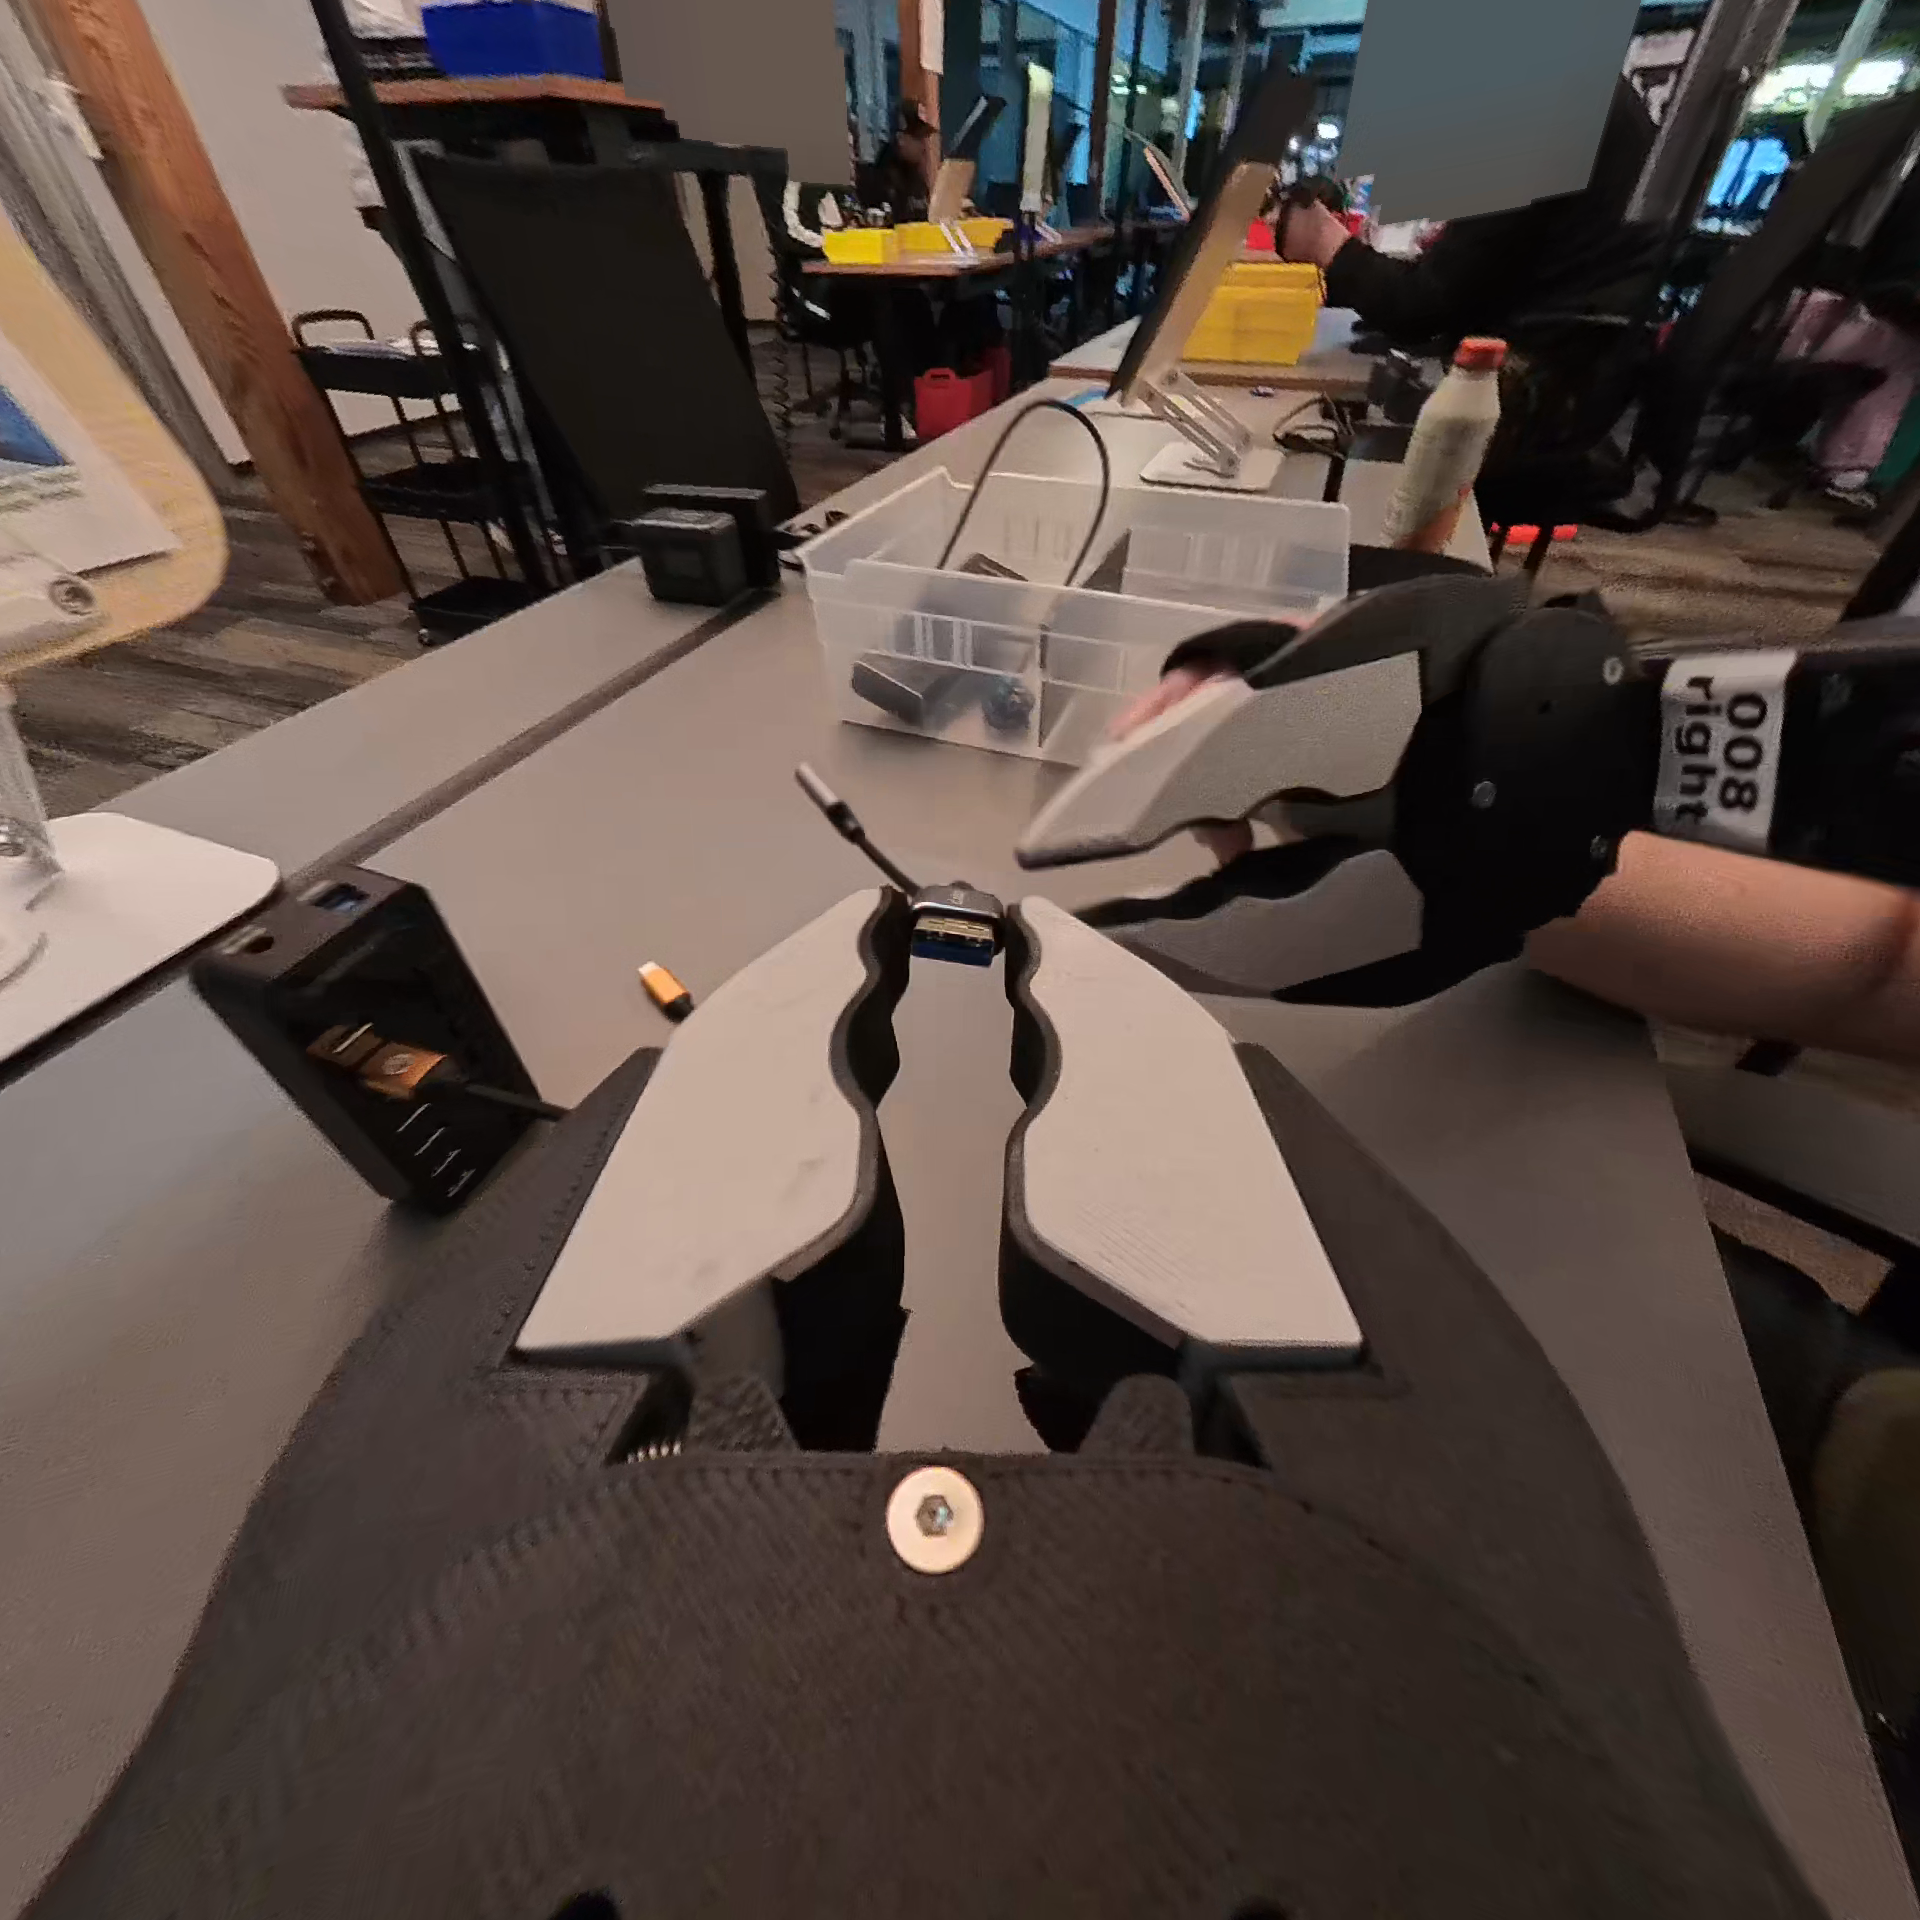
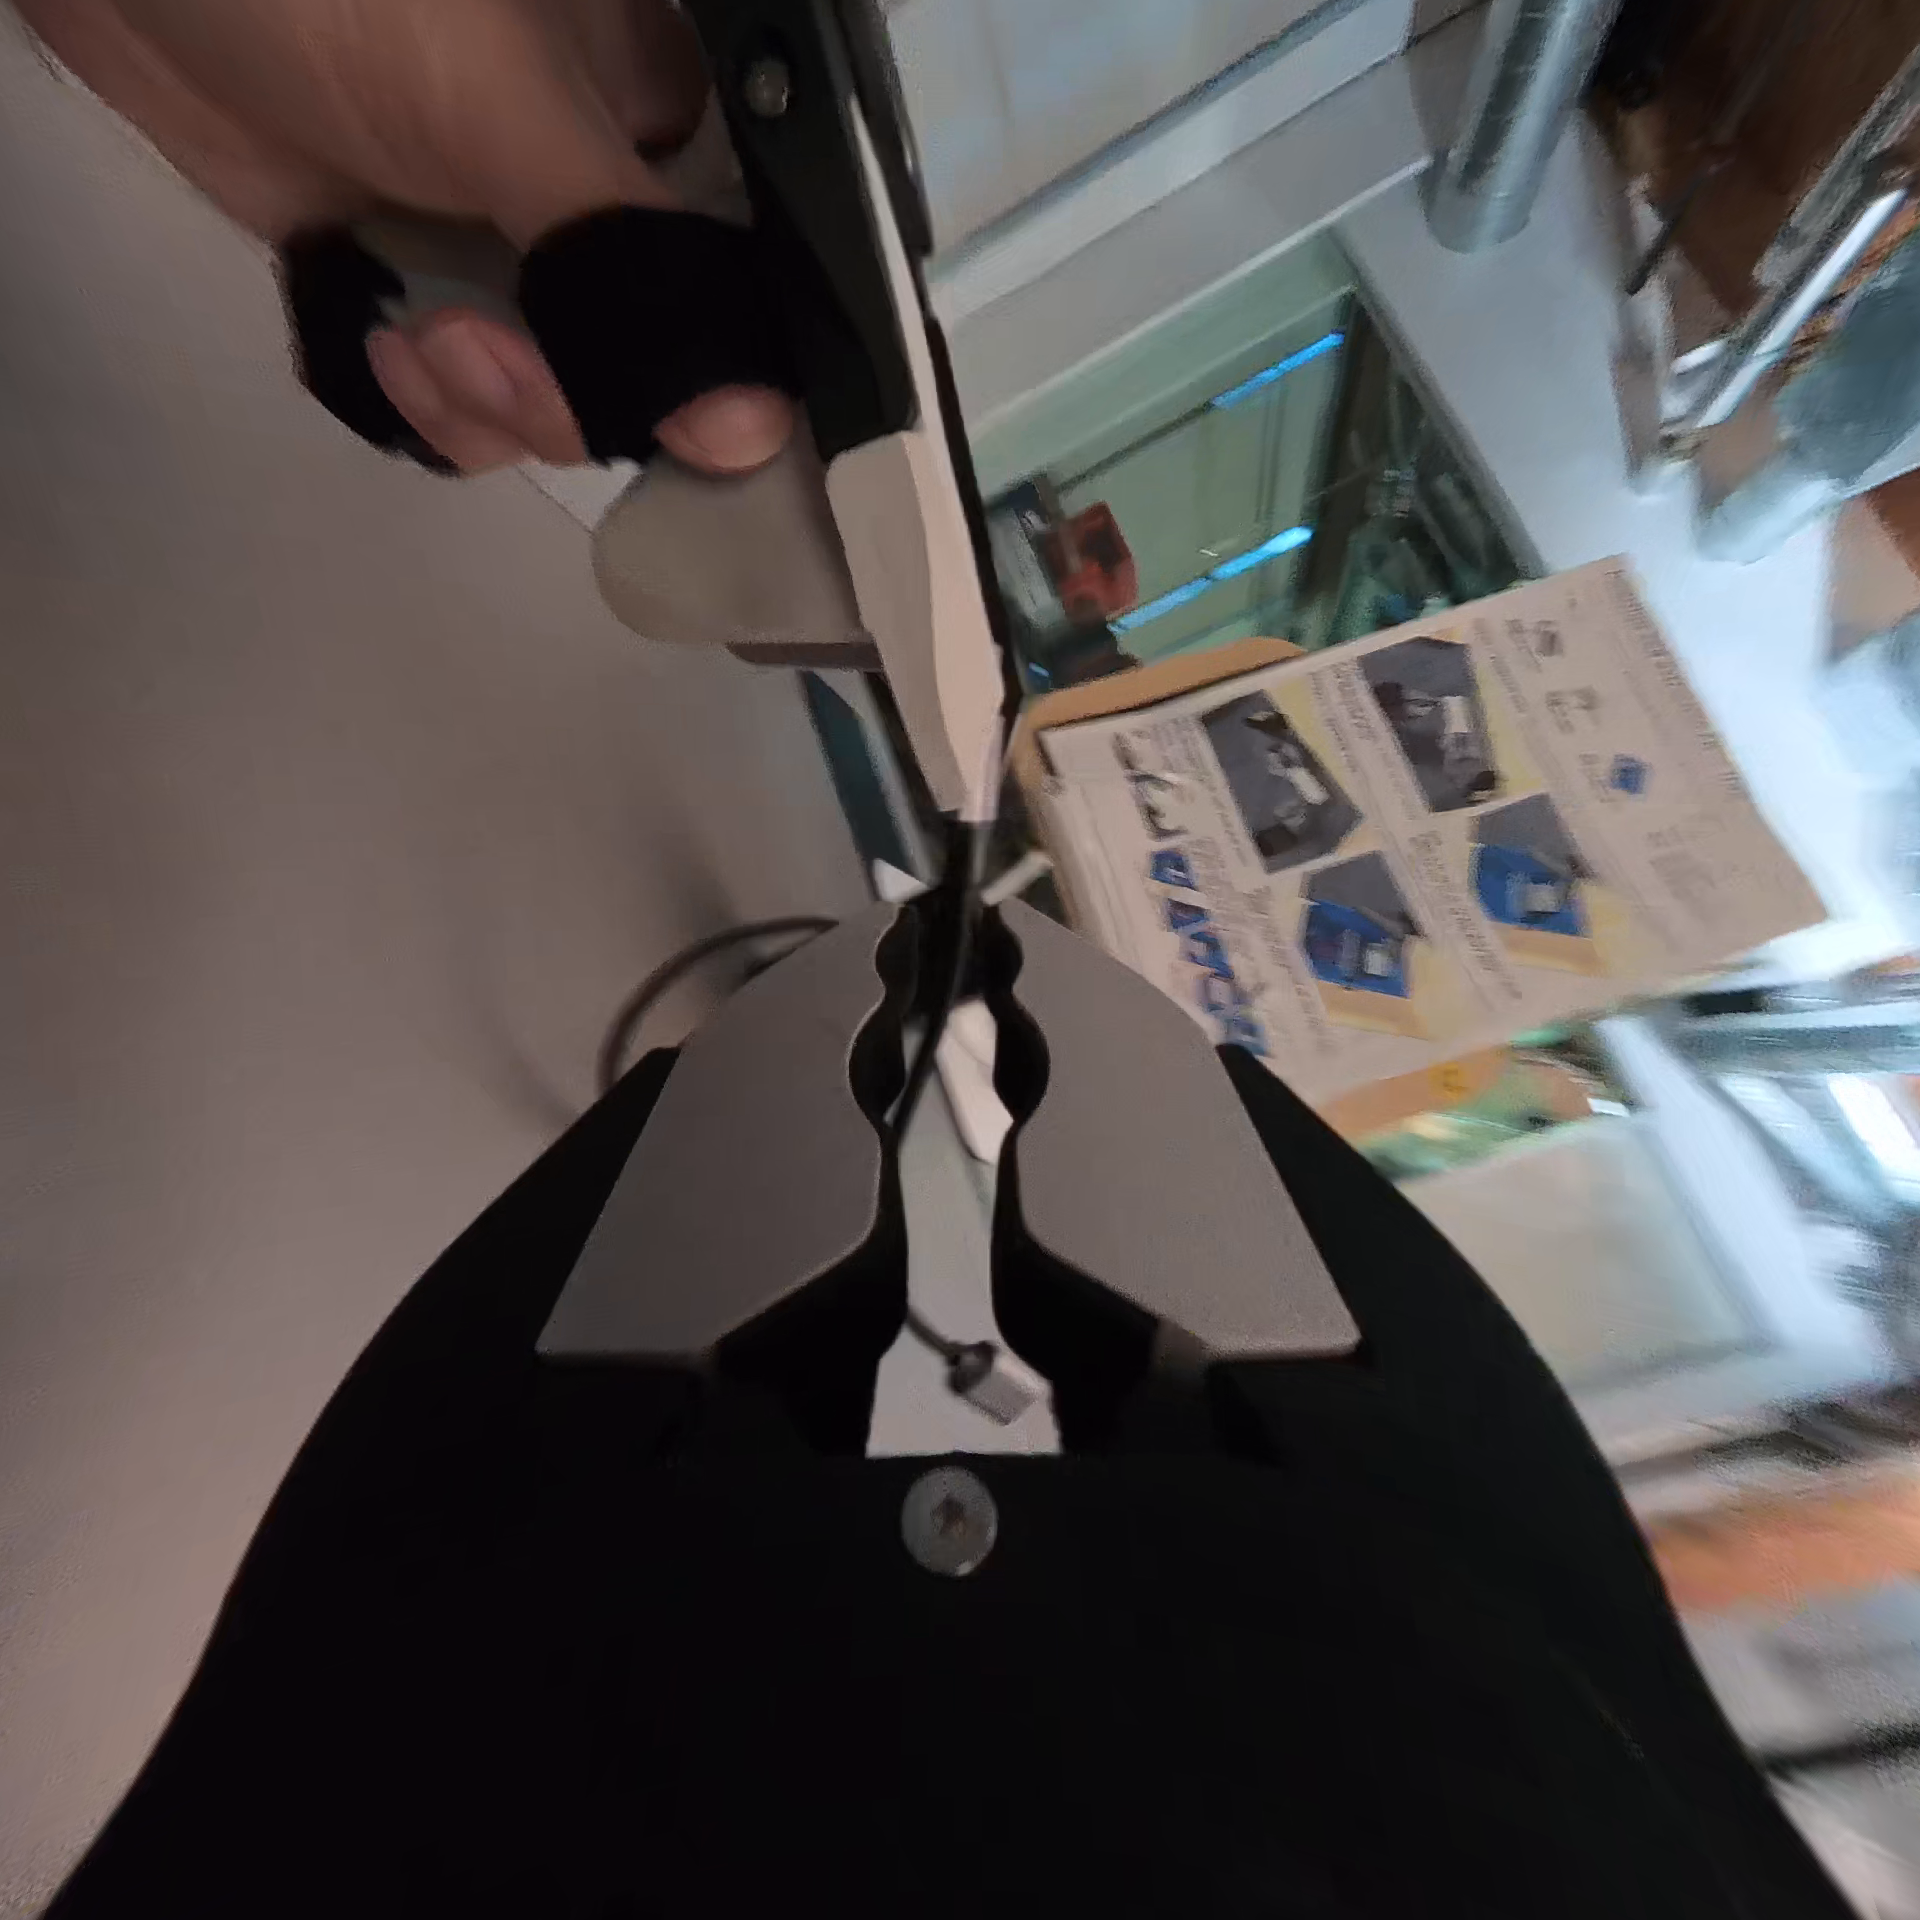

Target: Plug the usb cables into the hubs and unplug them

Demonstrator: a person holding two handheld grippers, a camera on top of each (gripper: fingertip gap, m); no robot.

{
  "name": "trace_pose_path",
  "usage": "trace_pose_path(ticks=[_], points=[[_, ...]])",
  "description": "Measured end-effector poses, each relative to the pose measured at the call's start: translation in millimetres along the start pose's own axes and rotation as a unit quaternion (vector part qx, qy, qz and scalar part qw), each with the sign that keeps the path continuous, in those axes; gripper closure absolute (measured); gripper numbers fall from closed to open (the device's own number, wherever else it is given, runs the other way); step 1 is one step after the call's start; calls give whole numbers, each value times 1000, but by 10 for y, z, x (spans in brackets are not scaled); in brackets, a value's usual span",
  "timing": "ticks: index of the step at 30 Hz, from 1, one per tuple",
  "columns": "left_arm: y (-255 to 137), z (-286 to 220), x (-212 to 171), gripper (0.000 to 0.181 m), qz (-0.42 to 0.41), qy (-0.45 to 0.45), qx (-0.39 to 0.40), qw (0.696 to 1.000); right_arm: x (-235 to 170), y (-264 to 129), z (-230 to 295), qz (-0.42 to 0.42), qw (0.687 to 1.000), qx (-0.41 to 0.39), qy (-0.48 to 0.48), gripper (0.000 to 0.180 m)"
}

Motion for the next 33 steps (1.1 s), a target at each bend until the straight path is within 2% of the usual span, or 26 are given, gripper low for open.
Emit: trace_pose_path(ticks=[3,5,6,8,10,12,14,17,20,31,33], points=[[-92,92,89,164,-25,-24,5,999,205,-28,128,-85,982,68,153,169],[-129,101,157,164,-46,-39,-1,998,396,-44,352,-143,939,166,267,170],[-142,81,199,165,-59,-48,-9,997,403,3,402,-145,917,177,327,170],[-162,-11,306,165,-92,-66,-40,993,370,120,488,-139,873,190,428,158],[-180,-158,410,164,-122,-84,-87,985,309,226,457,-139,836,172,503,139],[-191,-293,474,165,-141,-97,-130,977,328,225,285,-192,797,142,555,134],[-186,-373,490,165,-145,-109,-156,971,398,106,43,-268,769,115,569,134],[-165,-451,464,164,-137,-116,-182,967,445,-99,-243,-329,761,79,553,144],[-134,-484,423,165,-129,-107,-186,968,459,-167,-279,-323,772,95,539,161],[-75,-457,264,165,-90,-80,-180,976,452,-160,-211,-292,758,149,564,159],[-82,-487,261,165,-86,-93,-195,972,457,-181,-210,-295,755,160,563,163]])
Point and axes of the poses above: each gripper's, where its closed fingertips meet, y out along the fingers, x out of its top, z = x × y across the jaws, the point moved 1 cm from there along -y, back along the fingers, and after that the axes turned 8 degrees about -z, right-handed, at the moved point
